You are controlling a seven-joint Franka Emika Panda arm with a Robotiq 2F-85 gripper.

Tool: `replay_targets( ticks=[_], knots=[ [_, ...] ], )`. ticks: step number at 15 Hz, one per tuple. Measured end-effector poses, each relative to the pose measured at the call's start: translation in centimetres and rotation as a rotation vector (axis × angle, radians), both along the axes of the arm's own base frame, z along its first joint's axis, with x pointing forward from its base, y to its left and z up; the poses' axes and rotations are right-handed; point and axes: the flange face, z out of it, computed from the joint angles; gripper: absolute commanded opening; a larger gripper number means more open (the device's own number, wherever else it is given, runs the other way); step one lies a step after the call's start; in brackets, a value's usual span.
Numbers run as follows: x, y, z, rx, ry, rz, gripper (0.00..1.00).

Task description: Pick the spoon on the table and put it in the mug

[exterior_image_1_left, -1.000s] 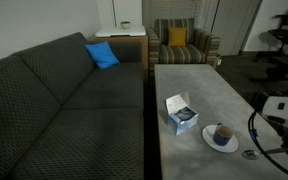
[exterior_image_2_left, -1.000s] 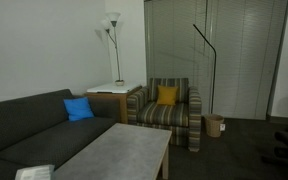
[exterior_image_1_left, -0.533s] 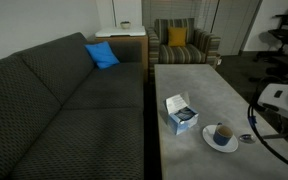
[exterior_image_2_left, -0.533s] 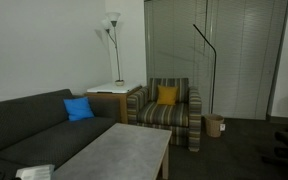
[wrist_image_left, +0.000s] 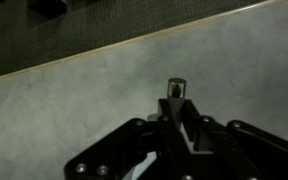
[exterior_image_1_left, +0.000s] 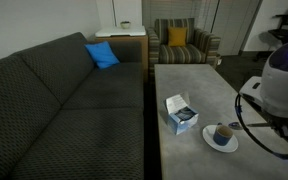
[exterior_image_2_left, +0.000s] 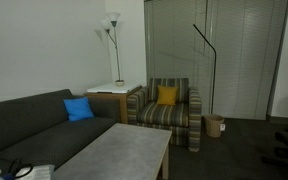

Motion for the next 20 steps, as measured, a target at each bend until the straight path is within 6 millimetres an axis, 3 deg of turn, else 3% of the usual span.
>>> replay_targets(
  ticks=[6,10,15,20],
  knots=[
    [5.0,-1.4,-0.2,-0.038,0.004,-0.001,0.04],
    [7.0,0.6,-1.9,-0.033,0.053,0.049,0.04],
    [7.7,4.1,-3.5,-0.058,0.146,0.097,0.04],
    [7.5,4.9,-3.9,-0.106,0.169,0.129,0.04]
  ],
)
